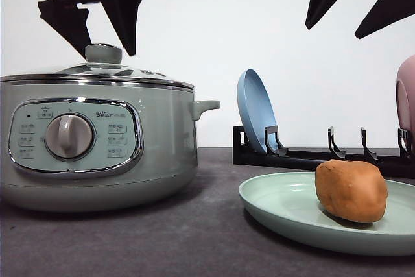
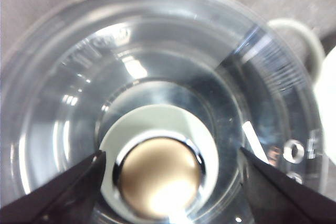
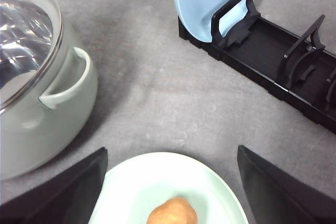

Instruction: Transfer potato from steamer to green plate

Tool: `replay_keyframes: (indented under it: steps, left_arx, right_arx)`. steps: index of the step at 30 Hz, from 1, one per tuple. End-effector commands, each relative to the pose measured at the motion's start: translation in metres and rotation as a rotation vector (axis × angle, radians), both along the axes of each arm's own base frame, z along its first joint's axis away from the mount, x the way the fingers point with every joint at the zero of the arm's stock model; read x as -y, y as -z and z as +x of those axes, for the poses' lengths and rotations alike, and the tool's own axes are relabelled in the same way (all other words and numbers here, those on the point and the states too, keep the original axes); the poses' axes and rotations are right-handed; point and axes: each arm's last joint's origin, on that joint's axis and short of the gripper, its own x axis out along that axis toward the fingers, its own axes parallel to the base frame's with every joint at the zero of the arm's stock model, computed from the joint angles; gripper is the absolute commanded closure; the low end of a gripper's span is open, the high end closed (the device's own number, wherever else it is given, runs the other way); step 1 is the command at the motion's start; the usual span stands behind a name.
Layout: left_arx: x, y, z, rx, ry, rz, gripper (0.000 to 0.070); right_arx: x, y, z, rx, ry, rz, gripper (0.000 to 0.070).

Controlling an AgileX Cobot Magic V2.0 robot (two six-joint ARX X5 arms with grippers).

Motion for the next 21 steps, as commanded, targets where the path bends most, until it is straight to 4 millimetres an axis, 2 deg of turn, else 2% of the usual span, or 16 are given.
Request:
replay_keyframes:
  steps: [1,13,21]
  left_arx:
    - [-0.001,-0.02,-0.008,0.064,0.004,-0.033,0.0185]
    - [-0.021,-0.069,-0.057,0.2,0.024,-0.122,0.0188]
    - [-0.026,-0.084,-0.083,0.193,0.106,-0.23,0.0191]
  right_arx:
    - [-0.003,-0.003,0.0,-0.001,-0.032,0.007,0.0203]
    - [-0.006,0.005,-0.009,-0.167,-0.231,0.085,0.0203]
    - [-0.007,0.006,-0.012,-0.213,-0.296,0.121,0.0204]
